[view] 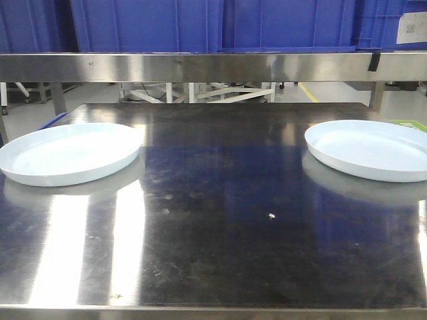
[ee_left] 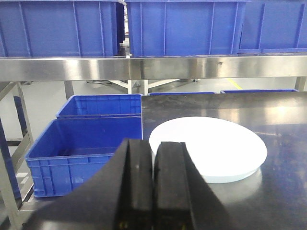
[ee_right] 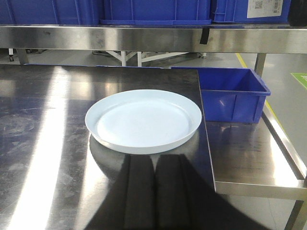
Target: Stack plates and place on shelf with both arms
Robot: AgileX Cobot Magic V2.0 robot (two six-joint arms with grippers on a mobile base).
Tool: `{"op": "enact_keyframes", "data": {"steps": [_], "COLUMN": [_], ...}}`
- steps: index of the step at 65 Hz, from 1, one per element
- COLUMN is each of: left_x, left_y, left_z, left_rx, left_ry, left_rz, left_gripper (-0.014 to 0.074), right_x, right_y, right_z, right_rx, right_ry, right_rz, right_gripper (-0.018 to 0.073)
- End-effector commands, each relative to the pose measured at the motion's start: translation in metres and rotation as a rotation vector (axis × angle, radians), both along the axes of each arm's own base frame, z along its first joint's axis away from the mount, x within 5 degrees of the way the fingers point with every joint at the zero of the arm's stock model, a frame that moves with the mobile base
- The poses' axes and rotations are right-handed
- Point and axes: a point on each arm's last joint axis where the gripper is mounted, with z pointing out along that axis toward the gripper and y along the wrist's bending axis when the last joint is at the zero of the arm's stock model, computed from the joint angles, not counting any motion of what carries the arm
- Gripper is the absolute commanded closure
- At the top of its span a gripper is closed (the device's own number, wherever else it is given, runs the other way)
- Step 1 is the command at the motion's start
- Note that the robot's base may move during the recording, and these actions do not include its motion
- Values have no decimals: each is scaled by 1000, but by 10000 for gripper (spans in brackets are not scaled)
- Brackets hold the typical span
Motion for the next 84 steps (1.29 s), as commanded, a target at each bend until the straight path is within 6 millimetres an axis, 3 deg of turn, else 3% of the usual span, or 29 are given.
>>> {"op": "enact_keyframes", "data": {"steps": [1,16,33,47,65,84], "left_x": [-2,-4,-3,7,43,101], "left_y": [0,0,0,-2,-6,-13], "left_z": [8,15,45,73,92,79], "left_rx": [-31,-34,-76,-58,-26,7], "left_ry": [-103,-135,-133,14,279,516], "left_rz": [-6,-7,-10,-11,-7,-1], "left_gripper": [514,514,514,514,514,514], "right_x": [-1,-1,-1,-1,-1,-1], "right_y": [-1,-1,-1,-1,-1,-1], "right_z": [9,9,9,9,9,9], "right_rx": [-6,-6,-6,-6,-6,-6], "right_ry": [-104,-104,-104,-104,-104,-104], "right_rz": [-13,-13,-13,-13,-13,-13], "right_gripper": [510,510,510,510,510,510]}}
